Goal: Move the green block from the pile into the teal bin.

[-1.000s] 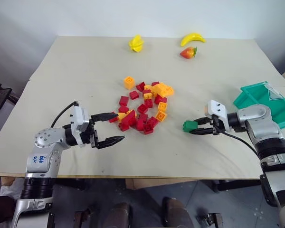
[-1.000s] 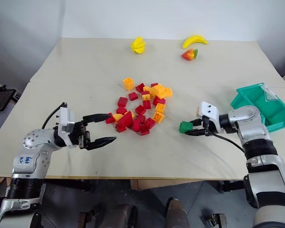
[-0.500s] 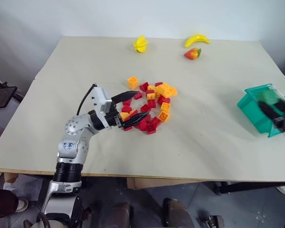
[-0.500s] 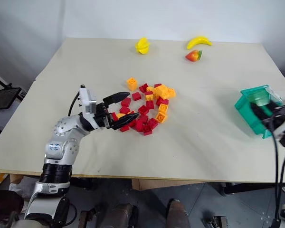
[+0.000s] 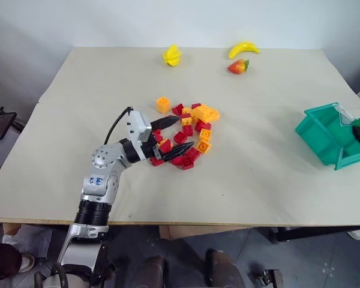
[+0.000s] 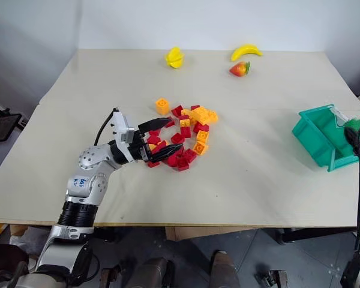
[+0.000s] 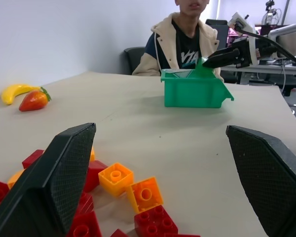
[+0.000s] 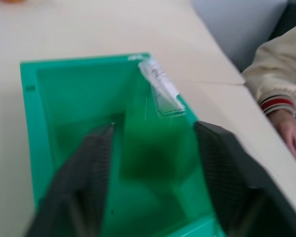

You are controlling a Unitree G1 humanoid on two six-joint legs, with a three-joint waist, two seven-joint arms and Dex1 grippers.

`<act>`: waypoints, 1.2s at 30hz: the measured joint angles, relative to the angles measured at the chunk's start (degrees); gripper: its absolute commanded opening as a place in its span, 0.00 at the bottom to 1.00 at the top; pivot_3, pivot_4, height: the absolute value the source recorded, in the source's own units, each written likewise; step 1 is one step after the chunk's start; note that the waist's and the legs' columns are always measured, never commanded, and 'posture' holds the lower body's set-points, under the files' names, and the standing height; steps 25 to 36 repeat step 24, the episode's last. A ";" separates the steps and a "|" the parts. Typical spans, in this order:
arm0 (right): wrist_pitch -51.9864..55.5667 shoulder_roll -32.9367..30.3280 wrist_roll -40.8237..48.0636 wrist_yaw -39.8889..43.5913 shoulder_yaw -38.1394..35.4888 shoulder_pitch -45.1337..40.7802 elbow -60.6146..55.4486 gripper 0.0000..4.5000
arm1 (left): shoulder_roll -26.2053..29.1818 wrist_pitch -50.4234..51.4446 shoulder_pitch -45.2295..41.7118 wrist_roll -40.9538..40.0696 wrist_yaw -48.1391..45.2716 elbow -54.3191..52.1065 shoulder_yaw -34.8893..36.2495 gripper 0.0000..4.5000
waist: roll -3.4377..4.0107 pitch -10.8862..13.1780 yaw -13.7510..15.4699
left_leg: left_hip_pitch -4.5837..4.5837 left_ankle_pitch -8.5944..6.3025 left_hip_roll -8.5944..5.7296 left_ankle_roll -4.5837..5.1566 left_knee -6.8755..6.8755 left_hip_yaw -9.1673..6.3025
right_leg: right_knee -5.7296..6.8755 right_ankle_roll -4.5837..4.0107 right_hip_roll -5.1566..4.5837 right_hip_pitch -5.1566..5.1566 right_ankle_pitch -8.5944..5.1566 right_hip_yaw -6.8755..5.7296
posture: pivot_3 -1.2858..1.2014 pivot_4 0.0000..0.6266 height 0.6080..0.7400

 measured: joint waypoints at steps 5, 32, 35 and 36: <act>-4.92 -0.05 -0.16 3.22 0.79 -0.39 1.82 1.00 | 1.90 -0.70 0.59 0.00 -0.54 0.00 0.45 1.00 | 0.00 0.00 -0.03 | -0.01 0.00 0.00 0.00 0.00 0.00 | -0.01 0.00 -0.01 -0.01 0.00 0.00 | 0.52 0.24 1.00; -9.33 5.77 16.70 34.95 6.92 31.73 -40.34 1.00 | 18.90 -6.91 17.00 5.01 -1.30 1.27 8.70 1.00 | 0.04 0.01 0.25 | 0.04 -0.05 0.12 0.00 -0.03 -0.21 | -0.06 0.01 -0.05 0.07 0.01 -0.06 | 0.52 0.24 1.00; -9.33 5.77 16.70 34.95 6.92 31.73 -40.34 1.00 | 18.90 -6.91 17.00 5.01 -1.30 1.27 8.70 1.00 | 0.04 0.01 0.25 | 0.04 -0.05 0.12 0.00 -0.03 -0.21 | -0.06 0.01 -0.05 0.07 0.01 -0.06 | 0.52 0.24 1.00; -9.33 5.77 16.70 34.95 6.92 31.73 -40.34 1.00 | 18.90 -6.91 17.00 5.01 -1.30 1.27 8.70 1.00 | 0.04 0.01 0.25 | 0.04 -0.05 0.12 0.00 -0.03 -0.21 | -0.06 0.01 -0.05 0.07 0.01 -0.06 | 0.52 0.24 1.00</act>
